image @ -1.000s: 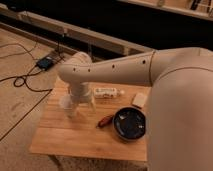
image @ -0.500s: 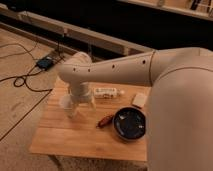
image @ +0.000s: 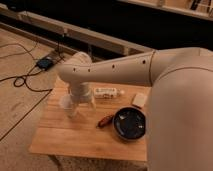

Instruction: Place the white sponge in the ceramic cup

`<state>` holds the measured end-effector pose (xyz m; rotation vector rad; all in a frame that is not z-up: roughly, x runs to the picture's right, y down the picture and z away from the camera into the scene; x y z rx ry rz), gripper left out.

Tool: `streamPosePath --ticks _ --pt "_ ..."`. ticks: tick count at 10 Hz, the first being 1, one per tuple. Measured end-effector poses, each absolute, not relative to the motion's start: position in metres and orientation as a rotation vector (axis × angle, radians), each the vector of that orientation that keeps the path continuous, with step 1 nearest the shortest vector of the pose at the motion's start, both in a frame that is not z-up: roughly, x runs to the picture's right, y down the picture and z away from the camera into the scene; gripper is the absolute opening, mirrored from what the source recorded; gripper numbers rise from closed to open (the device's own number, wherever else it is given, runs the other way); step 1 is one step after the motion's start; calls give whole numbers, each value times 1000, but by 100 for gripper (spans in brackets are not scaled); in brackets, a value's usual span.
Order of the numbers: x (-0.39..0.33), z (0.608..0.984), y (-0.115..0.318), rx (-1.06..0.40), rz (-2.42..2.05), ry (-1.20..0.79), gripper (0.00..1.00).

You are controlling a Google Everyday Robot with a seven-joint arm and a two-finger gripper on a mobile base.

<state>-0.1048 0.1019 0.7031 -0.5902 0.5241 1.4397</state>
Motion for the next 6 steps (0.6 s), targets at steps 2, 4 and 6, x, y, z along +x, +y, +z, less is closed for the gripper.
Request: streamPosePath --ticks 2,4,6 --pt "-101 706 99 -591 1445 524 65" --pt "-61 727 79 -540 1494 536 65" --pt "-26 744 63 -501 1535 550 65"
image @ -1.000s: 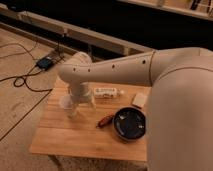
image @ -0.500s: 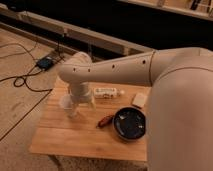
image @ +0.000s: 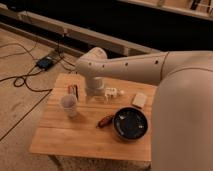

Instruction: Place the white sponge in the ceramic cup

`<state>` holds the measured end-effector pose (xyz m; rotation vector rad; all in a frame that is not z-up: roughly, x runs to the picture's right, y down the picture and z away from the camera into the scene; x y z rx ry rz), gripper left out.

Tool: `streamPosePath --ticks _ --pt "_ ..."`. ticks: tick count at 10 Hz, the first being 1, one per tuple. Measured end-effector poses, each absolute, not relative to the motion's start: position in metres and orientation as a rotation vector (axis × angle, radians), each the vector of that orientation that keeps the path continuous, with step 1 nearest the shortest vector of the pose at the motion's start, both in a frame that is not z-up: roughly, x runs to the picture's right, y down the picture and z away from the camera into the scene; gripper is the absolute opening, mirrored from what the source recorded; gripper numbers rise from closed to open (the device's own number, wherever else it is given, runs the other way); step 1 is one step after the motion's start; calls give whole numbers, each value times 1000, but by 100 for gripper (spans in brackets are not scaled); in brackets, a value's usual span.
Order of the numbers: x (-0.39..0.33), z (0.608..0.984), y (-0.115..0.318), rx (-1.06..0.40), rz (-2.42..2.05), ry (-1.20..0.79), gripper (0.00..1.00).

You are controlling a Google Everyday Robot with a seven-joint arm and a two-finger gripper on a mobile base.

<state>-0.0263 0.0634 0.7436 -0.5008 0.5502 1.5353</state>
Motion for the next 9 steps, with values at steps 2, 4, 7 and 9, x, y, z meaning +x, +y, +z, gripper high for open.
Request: streamPosePath --ticks 2,4,7,9 --pt "11 762 51 -469 1585 567 65" --pt "55 788 38 -431 1642 573 65" --pt "104 815 30 -410 1712 582 65" --pt "132 832 28 -410 1747 590 65"
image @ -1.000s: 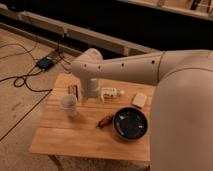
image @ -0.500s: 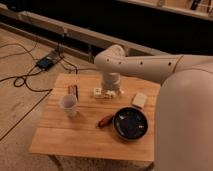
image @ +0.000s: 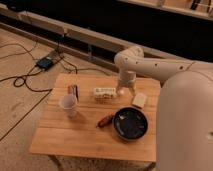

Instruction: Place the white sponge in the ceramic cup

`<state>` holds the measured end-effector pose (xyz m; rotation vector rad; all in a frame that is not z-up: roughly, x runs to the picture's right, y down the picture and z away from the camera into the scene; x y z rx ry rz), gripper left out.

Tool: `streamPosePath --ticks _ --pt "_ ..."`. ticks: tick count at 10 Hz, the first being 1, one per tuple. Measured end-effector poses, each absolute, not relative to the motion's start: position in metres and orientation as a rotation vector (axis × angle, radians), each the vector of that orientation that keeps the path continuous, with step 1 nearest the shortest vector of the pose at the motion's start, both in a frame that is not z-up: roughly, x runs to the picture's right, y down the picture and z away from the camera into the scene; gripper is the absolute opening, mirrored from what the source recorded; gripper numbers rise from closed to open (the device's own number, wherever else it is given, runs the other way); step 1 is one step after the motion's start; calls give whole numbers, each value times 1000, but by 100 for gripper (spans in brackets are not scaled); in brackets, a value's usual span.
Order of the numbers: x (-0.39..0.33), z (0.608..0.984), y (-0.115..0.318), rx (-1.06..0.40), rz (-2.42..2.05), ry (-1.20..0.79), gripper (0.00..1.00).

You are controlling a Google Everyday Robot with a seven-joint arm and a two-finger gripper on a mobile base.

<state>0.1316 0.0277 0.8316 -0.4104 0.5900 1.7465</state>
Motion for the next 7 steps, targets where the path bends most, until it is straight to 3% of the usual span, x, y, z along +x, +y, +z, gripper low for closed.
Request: streamPosePath --ticks 7 --pt "205 883 30 -427 1834 610 65"
